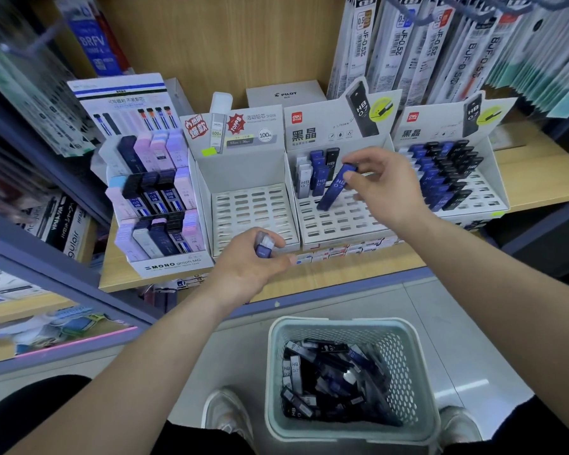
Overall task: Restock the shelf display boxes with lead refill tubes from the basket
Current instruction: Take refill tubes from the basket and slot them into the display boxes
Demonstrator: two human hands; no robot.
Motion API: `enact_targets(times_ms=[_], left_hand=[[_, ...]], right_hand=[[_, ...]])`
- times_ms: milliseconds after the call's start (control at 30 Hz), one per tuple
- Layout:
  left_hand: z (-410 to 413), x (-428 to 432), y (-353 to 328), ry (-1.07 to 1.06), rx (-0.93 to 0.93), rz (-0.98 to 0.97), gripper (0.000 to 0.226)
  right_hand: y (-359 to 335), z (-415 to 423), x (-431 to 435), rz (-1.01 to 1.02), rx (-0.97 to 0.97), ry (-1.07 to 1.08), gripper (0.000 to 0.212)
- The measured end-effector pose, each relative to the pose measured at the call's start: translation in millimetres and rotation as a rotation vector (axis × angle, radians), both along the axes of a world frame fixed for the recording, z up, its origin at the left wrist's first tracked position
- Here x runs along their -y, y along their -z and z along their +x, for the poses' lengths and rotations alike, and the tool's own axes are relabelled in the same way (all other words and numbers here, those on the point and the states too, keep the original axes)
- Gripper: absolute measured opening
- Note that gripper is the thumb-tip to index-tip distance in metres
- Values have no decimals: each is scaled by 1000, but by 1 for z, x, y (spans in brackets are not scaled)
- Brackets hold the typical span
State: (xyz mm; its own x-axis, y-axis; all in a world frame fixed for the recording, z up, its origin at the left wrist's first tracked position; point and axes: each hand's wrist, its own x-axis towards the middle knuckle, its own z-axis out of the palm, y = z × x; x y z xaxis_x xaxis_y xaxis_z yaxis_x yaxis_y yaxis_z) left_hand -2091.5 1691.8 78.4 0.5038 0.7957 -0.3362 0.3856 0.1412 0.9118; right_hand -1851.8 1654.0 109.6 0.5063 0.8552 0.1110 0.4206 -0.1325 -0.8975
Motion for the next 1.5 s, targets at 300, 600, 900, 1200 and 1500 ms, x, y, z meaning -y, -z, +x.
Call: enact_targets(times_ms=[300, 600, 900, 1200, 1500], left_hand=[[-2, -4, 6, 5, -8, -17, 26], [-2, -2, 5, 19, -16, 2, 27], [-1, -2, 0, -3, 20, 17, 19], [20, 6, -22, -138, 268, -45, 6], [39, 19, -34, -163, 329, 9, 5]], right_hand=[[5, -3, -10, 2, 168, -45, 21], [14, -6, -15, 41, 494, -133, 25], [13, -10, -11, -13, 531, -132, 35], [13, -61, 52, -183, -40, -327, 8], [4, -84, 57, -94, -318, -239, 19]])
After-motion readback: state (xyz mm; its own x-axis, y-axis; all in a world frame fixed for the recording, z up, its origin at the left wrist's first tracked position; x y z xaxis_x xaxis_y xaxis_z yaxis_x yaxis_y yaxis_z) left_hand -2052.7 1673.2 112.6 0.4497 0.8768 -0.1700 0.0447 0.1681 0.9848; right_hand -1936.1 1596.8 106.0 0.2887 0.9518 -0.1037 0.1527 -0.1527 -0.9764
